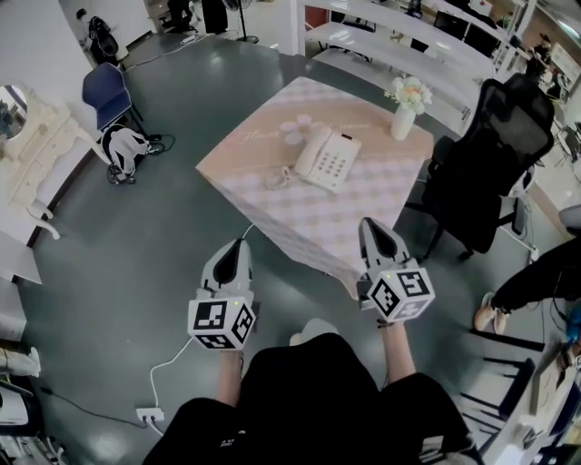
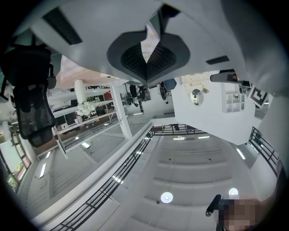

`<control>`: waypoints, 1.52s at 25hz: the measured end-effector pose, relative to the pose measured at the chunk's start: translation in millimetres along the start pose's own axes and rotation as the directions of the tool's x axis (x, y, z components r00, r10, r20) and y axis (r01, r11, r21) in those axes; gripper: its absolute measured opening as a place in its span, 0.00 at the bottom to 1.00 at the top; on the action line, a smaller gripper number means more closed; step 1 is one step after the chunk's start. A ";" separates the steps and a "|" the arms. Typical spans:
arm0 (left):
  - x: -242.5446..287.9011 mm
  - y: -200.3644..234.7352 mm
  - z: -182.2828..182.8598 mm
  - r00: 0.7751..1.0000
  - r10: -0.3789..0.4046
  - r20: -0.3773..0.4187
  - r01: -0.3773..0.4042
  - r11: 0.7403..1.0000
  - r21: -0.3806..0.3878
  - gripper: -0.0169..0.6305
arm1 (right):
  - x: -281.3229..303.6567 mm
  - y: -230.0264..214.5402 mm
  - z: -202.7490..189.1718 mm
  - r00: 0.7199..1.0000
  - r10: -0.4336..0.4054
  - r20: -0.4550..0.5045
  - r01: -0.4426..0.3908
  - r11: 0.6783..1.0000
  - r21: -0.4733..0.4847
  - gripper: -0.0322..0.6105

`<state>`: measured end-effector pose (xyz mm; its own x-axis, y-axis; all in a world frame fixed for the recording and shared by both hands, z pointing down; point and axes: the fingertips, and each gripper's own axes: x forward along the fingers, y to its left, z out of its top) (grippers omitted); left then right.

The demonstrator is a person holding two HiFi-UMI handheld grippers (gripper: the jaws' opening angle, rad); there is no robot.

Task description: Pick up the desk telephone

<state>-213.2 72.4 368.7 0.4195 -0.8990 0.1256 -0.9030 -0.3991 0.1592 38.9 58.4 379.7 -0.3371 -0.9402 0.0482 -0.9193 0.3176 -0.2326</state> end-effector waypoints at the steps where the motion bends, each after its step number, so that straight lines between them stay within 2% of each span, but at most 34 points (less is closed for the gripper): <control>1: 4.7 1.3 0.8 1.000 -0.007 -0.001 0.007 1.000 0.000 0.02 | 4.0 -0.9 -1.1 1.000 -0.003 -0.005 0.003 1.000 0.003 0.04; 9: 50.2 13.0 -9.3 0.998 -0.046 -0.031 0.046 0.999 -0.022 0.02 | 43.3 -21.5 -8.8 0.999 -0.035 -0.028 0.036 0.999 0.021 0.04; 15: 104.5 31.5 -7.9 0.997 -0.070 -0.044 0.068 0.997 -0.045 0.02 | 90.7 -44.9 -9.8 0.998 -0.057 -0.031 0.058 0.998 0.037 0.04; 23: 191.5 36.4 0.0 0.982 -0.167 -0.084 0.161 0.984 -0.072 0.02 | 148.2 -87.9 -8.4 0.992 -0.107 -0.072 0.112 0.990 0.082 0.04; 32: 285.8 33.8 -6.8 0.950 -0.262 -0.171 0.252 0.964 -0.081 0.02 | 197.8 -143.1 -24.3 0.975 -0.187 -0.124 0.208 0.960 0.186 0.04; 38: 337.5 31.0 -26.6 0.911 -0.324 -0.255 0.304 0.946 -0.114 0.02 | 223.0 -167.4 -42.0 0.963 -0.216 -0.163 0.251 0.939 0.237 0.04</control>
<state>-97.2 -238.6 442.1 0.6981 -0.6442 0.3126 -0.7160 -0.6303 0.3002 109.1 -199.3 470.1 -0.1586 -0.9538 0.2551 -0.8993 0.0329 -0.4361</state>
